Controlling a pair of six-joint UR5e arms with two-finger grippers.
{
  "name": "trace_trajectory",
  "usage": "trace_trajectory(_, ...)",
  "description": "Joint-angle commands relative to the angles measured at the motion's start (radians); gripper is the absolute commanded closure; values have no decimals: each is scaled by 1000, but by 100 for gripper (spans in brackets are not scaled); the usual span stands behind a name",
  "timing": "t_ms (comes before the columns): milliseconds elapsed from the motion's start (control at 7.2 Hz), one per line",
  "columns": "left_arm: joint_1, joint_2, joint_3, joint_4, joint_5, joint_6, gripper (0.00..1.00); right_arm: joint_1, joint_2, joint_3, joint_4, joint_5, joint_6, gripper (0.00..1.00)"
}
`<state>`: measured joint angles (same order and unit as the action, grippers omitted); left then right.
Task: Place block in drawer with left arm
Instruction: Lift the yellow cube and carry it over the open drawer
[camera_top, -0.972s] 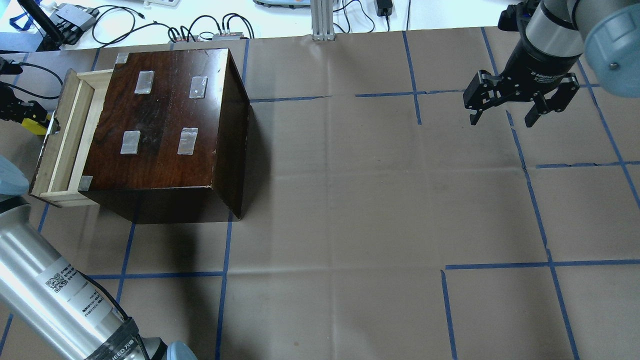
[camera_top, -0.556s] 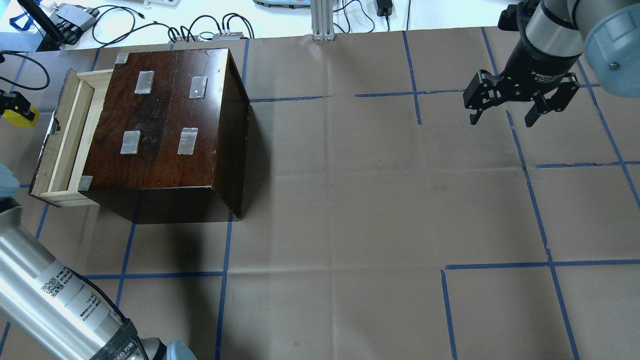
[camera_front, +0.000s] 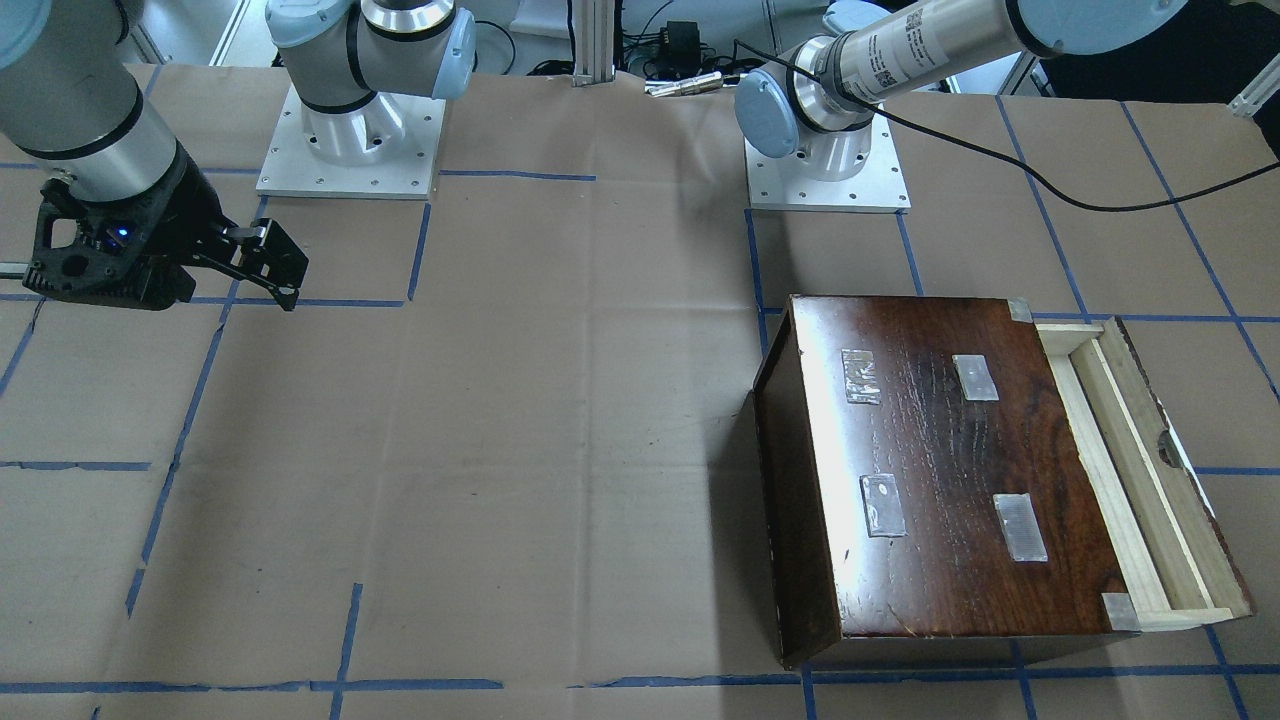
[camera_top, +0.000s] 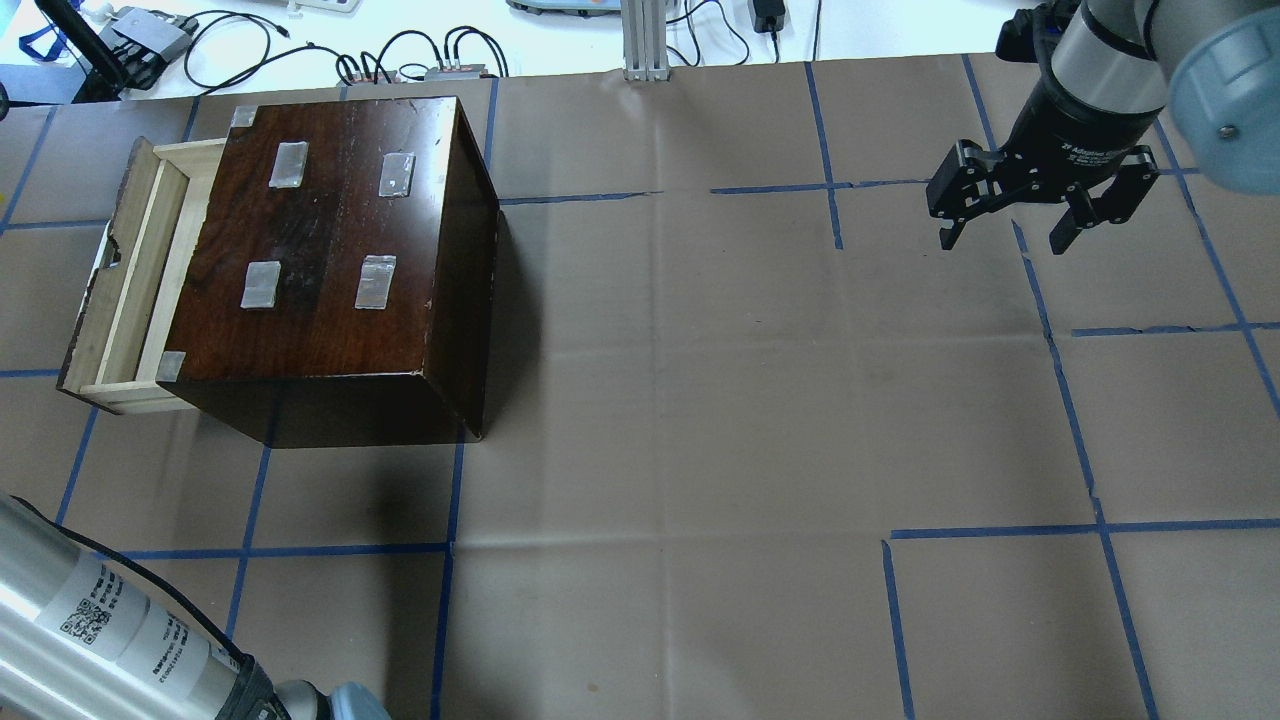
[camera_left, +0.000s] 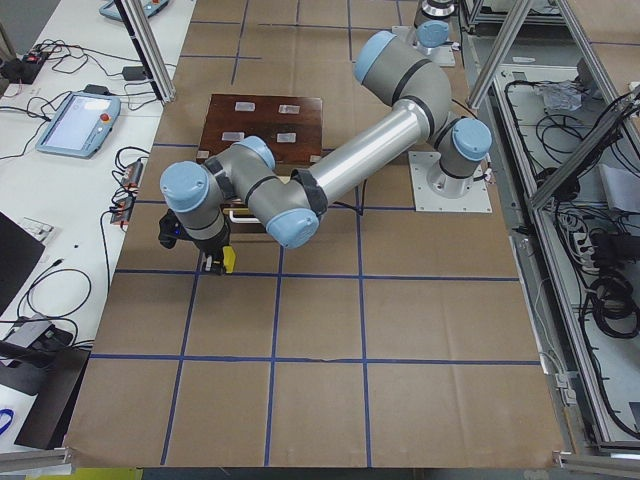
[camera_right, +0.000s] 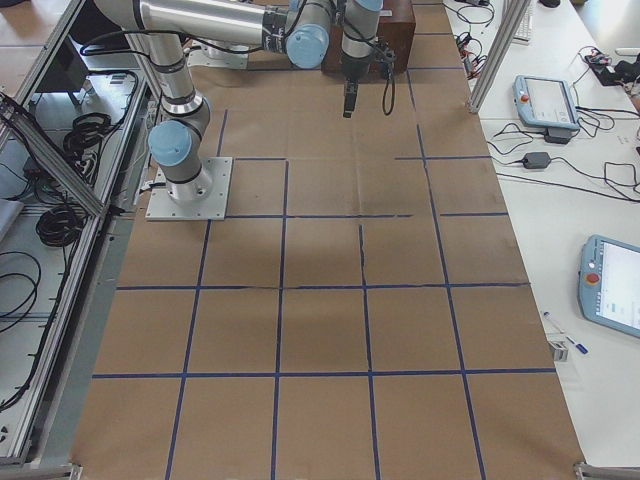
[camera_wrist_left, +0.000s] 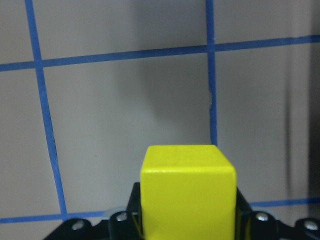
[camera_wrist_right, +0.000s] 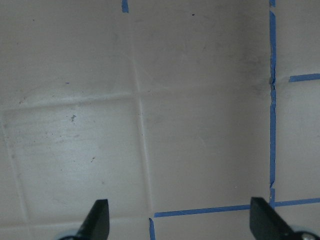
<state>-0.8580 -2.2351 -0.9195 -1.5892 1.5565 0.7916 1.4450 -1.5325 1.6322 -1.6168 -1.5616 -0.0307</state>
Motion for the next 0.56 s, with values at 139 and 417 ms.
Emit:
trace_trajectory(139,-10,241,-265,-31,-4,-64,75,0,0,-2,0,0,0,0)
trace_trajectory(417,-56,384,-469,7,-13,-184,75,0,0,0,2,0,0,0)
